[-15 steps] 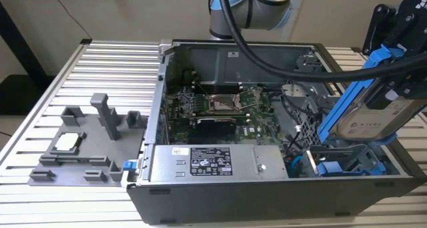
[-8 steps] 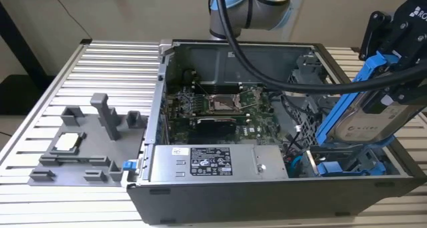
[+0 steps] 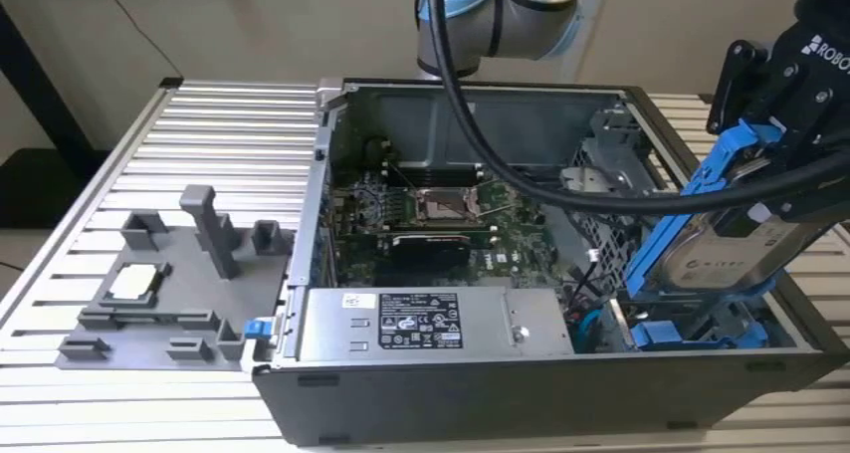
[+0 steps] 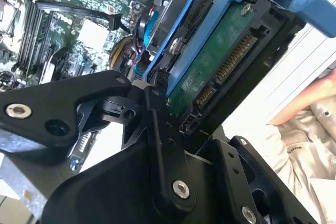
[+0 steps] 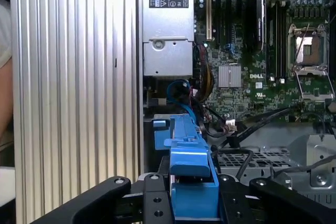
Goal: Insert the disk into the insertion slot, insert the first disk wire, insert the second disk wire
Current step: 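Insert the disk into the insertion slot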
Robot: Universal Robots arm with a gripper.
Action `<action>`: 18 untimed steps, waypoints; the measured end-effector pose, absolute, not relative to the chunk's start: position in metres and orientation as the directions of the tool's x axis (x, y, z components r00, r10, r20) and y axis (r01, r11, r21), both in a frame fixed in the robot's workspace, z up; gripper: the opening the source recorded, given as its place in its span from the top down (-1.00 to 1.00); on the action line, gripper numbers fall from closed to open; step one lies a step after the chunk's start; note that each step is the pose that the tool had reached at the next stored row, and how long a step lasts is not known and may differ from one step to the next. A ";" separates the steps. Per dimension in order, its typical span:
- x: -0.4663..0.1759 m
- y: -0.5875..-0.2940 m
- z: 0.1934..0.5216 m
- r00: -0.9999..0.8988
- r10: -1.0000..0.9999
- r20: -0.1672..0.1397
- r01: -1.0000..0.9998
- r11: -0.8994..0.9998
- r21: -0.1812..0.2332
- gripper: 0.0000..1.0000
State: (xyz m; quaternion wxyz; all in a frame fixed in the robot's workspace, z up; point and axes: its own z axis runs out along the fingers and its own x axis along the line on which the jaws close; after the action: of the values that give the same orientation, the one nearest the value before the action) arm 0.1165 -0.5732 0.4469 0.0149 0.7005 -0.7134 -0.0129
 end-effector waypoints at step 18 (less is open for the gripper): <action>0.123 -0.573 0.424 -0.018 -1.000 -0.007 -0.999 0.018 0.039 0.35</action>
State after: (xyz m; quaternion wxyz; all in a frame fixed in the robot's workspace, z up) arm 0.1229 -0.5732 0.4243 0.0113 0.7006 -0.7133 -0.0165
